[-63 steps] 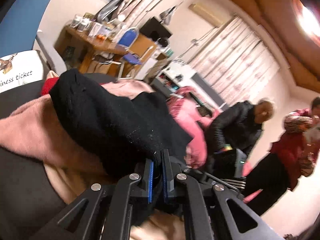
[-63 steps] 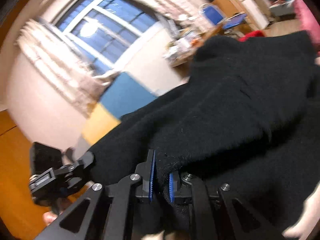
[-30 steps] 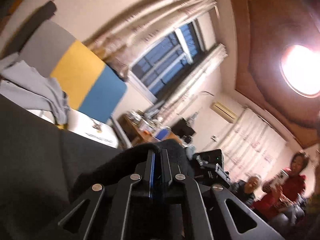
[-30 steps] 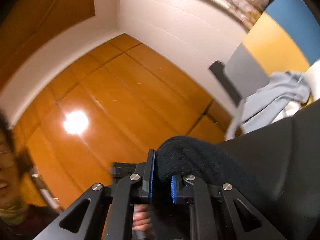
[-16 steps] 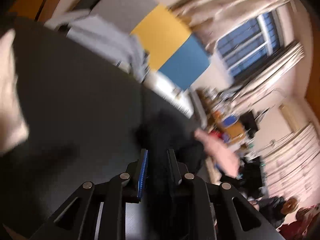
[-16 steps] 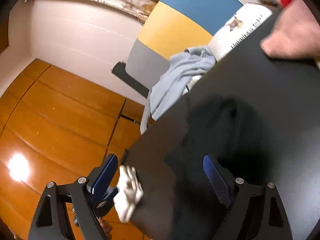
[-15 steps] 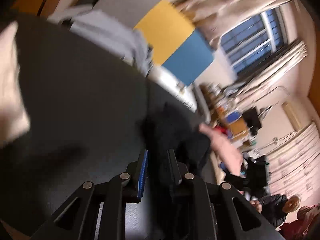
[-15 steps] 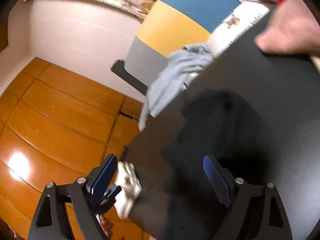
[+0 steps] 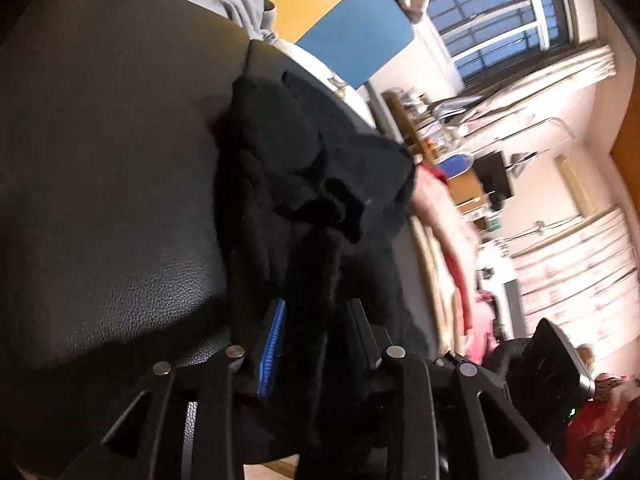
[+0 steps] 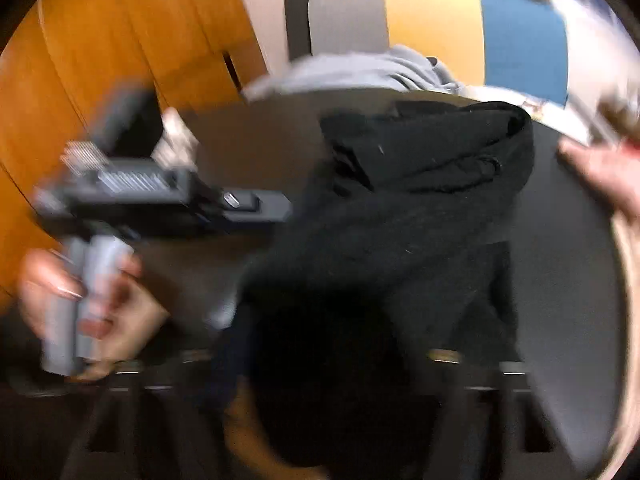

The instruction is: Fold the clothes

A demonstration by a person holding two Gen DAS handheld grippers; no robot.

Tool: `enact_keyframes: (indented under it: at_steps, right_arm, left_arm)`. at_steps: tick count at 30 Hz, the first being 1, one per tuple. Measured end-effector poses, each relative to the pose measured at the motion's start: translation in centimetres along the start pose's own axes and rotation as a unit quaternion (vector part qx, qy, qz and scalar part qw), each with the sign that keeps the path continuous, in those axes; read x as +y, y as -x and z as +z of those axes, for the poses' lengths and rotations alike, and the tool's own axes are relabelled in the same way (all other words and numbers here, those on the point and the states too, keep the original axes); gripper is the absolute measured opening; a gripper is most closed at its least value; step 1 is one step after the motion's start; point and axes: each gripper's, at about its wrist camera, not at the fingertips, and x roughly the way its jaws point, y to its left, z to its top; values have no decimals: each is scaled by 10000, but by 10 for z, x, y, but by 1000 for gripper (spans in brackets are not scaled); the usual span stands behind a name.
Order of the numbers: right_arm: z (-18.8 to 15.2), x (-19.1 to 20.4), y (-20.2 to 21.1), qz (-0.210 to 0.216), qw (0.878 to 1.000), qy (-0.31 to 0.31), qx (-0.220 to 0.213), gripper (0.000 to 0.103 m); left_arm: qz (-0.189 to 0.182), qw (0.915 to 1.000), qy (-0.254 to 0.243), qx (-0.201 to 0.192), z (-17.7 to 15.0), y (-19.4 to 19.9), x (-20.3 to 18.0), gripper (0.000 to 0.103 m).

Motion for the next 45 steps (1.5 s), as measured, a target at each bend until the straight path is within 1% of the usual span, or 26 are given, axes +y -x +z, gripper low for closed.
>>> enact_keyframes:
  at_steps: [3, 4, 5, 6, 8, 11, 13, 14, 18, 19, 20, 23, 25, 27, 28, 29, 31, 34, 35, 36, 37, 39, 40, 42, 44, 45]
  right_arm:
    - [-1, -10, -8, -154, 9998, 66, 102, 25]
    - [3, -19, 2, -98, 9999, -79, 12, 18]
    - [4, -31, 13, -48, 9996, -233, -132, 17]
    - [0, -49, 28, -129, 9987, -369, -328, 16]
    - [8, -85, 58, -753, 9920, -710, -722, 0]
    - [-2, -166, 97, -1537, 9660, -1773, -1082, 0]
    - [-24, -206, 117, -2050, 9451, -2346, -981, 1]
    - [-34, -218, 124, -2180, 9376, -2537, -954, 6]
    - [-53, -200, 128, -1527, 9536, -2375, -1042, 10]
    - [-52, -183, 118, -1293, 9636, -2145, -938, 22]
    - [-50, -166, 107, -1071, 9722, -1906, -837, 40]
    - [-39, -117, 69, -535, 9906, -1129, -556, 71]
    - [-31, -94, 43, -471, 9959, -700, -330, 73]
    - [-27, -76, 17, -556, 9980, -290, -41, 64]
    - [-26, -74, 8, -625, 9979, -179, 44, 37]
    - [-25, -73, 3, -651, 9978, -122, 99, 23]
    - [-16, -77, 9, -513, 9983, -270, 34, 17]
    - [-6, -105, 53, -510, 9926, -930, -585, 14]
    - [-9, -123, 69, -603, 9874, -1253, -762, 12]
    - [-13, -142, 86, -694, 9806, -1573, -938, 12]
    - [-18, -161, 99, -866, 9732, -1852, -1051, 7]
    - [-42, -197, 108, -1547, 9581, -2270, -816, 5]
    - [-57, -212, 110, -1752, 9515, -2457, -602, 5]
    - [-71, -220, 114, -1993, 9506, -2330, -475, 5]
    - [-67, -211, 103, -2228, 9536, -1985, -395, 9]
    - [-60, -201, 100, -2077, 9603, -1790, -523, 9]
  left_arm:
    - [277, 9992, -78, 268, 1, -18, 4, 32]
    - [404, 9985, -138, 329, 0, -23, 5, 24]
    - [461, 9983, -145, 316, 0, -23, 7, 17]
    - [508, 9982, -144, 292, 0, -23, 9, 15]
    - [577, 9980, -118, 228, 1, -22, 12, 11]
    - [613, 9977, -132, 244, 2, -21, 13, 8]
    - [466, 9987, -99, 192, 0, -15, 12, 11]
    - [333, 9993, -86, 149, -1, -12, 12, 19]
    - [83, 9999, -83, 97, -5, -11, 8, 26]
    - [48, 9999, -87, 96, -5, -11, 6, 28]
    - [49, 9999, -140, 69, -5, -11, 5, 30]
    - [181, 9991, -385, 12, -2, -13, -2, 35]
    - [325, 9983, -487, 69, 1, -21, -5, 35]
    - [473, 9968, -638, 89, 2, -29, -7, 31]
    - [533, 9959, -734, 47, 2, -30, -8, 18]
    - [536, 9961, -698, 23, 6, -31, -6, 7]
    - [527, 9969, -586, -20, 13, -32, 0, 7]
    - [515, 9976, -386, -272, 23, -22, 13, 6]
    - [528, 9970, -379, -409, 27, -14, 17, 2]
    - [543, 9963, -382, -549, 30, -6, 20, 2]
    - [557, 9953, -385, -689, 34, 2, 24, 2]
    - [573, 9952, -378, -693, 27, 8, 27, 2]
    - [581, 9953, -374, -685, 24, 10, 29, 2]
    - [596, 9953, -367, -669, 16, 15, 31, 2]
    - [611, 9953, -359, -654, 9, 19, 34, 3]
    - [618, 9954, -355, -646, 5, 22, 36, 6]
